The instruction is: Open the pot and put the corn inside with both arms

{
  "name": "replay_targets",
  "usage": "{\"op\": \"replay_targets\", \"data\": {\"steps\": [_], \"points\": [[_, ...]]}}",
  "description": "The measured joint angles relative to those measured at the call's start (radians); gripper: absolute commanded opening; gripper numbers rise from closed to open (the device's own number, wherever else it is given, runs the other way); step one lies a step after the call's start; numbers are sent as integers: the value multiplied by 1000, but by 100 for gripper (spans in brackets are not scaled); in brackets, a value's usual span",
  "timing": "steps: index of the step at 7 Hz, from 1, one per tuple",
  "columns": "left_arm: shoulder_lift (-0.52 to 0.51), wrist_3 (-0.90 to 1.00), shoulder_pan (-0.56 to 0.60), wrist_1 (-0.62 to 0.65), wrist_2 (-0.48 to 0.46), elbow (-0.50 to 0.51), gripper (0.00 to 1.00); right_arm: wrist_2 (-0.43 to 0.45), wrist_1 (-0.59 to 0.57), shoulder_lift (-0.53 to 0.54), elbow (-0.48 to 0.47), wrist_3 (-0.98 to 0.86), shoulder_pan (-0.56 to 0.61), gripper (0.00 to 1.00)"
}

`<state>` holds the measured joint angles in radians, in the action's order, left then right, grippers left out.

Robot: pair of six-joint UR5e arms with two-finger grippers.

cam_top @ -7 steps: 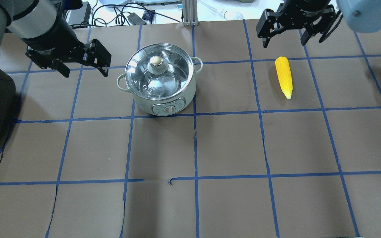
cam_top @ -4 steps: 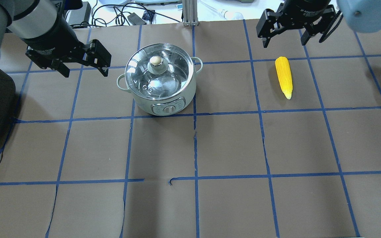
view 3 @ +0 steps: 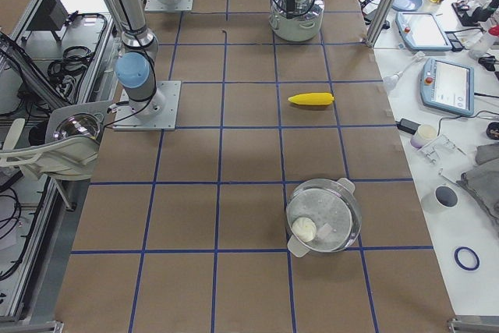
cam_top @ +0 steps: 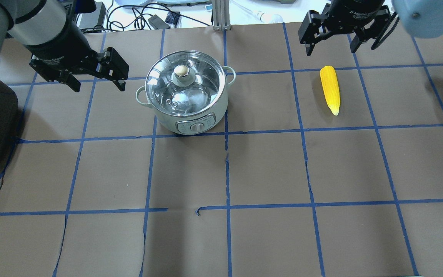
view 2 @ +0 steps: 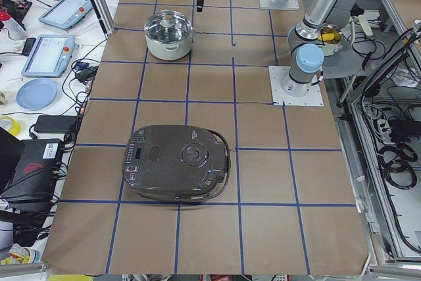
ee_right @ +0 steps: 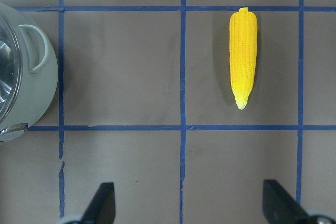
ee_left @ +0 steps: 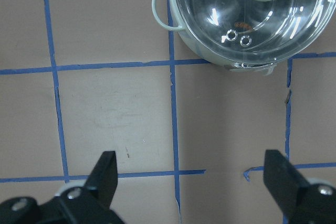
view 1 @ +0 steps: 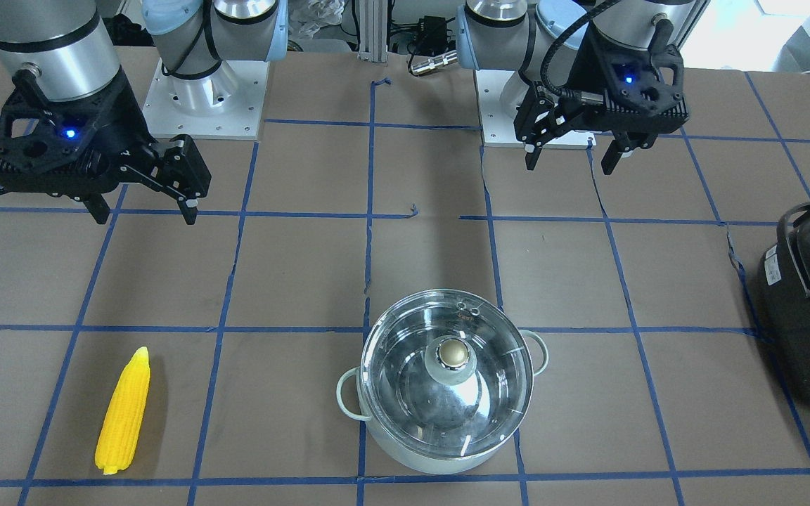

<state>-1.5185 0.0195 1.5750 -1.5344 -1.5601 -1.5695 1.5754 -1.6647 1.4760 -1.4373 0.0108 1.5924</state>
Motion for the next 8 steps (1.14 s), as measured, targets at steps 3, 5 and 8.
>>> {"op": "replay_targets", "data": {"steps": [3,5,8], "points": [[-177,-61,-2,74,12,32,100,0,-1,0,0,0,-1,100],[-336,-103,8,187,14,81,100,-2,-3,-8,1,-13,-27,100],[-474,-221,89,218,14,214,100,-17,-135,-107,3,-86,-107,100]]}}
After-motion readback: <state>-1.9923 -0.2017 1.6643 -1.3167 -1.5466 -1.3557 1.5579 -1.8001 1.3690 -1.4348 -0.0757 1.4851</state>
